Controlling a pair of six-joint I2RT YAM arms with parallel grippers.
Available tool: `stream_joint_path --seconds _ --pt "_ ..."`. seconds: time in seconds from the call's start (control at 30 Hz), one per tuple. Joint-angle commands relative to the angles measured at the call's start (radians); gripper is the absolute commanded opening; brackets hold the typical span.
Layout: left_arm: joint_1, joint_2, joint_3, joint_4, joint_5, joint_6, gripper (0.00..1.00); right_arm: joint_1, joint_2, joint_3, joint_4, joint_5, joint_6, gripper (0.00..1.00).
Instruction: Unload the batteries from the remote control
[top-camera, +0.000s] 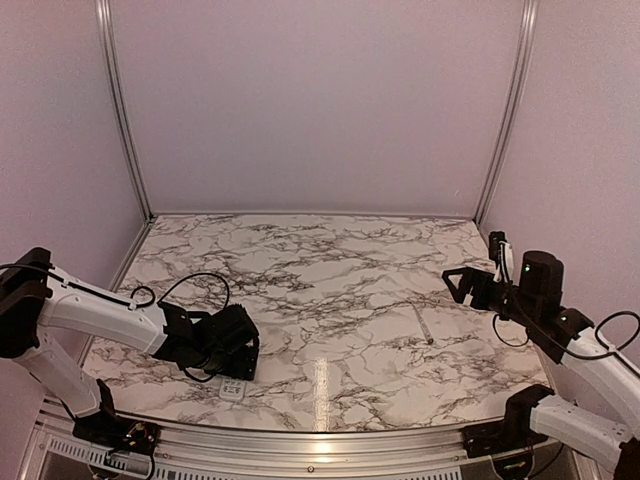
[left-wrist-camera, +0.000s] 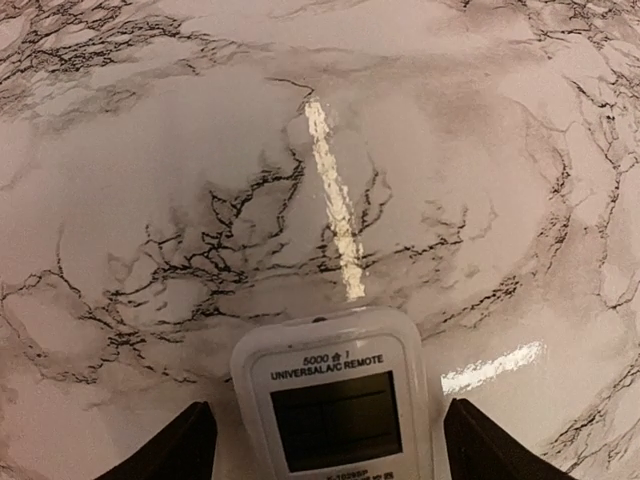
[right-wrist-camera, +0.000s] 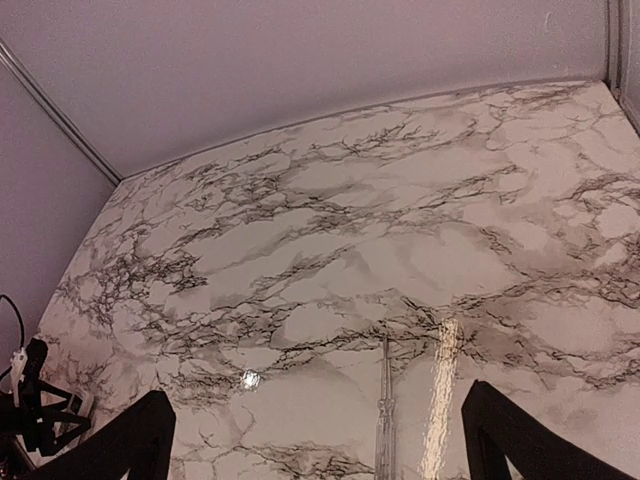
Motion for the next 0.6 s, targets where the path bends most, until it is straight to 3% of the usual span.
stream_joint_path --seconds 0.0,0.2,0.37,0.57 --pt "-0.029 0.015 0.02 -0.055 0.002 -0.027 0.8 0.013 -0.011 -0.005 -0.02 0.018 -0.003 0.98" --pt "-0.05 0.041 0.029 -0.074 0.015 -0.044 0.7 0.013 -0.012 -0.008 -0.013 0.018 -0.005 0.98" --pt "-0.052 0.043 0.035 -0.074 0.003 -0.048 0.45 0.012 -0.012 -0.01 -0.012 0.018 -0.005 0.98" --pt "-0.052 0.035 0.059 -0.057 -0.012 -0.024 0.43 0.013 0.005 -0.013 0.013 0.006 0.004 0.98"
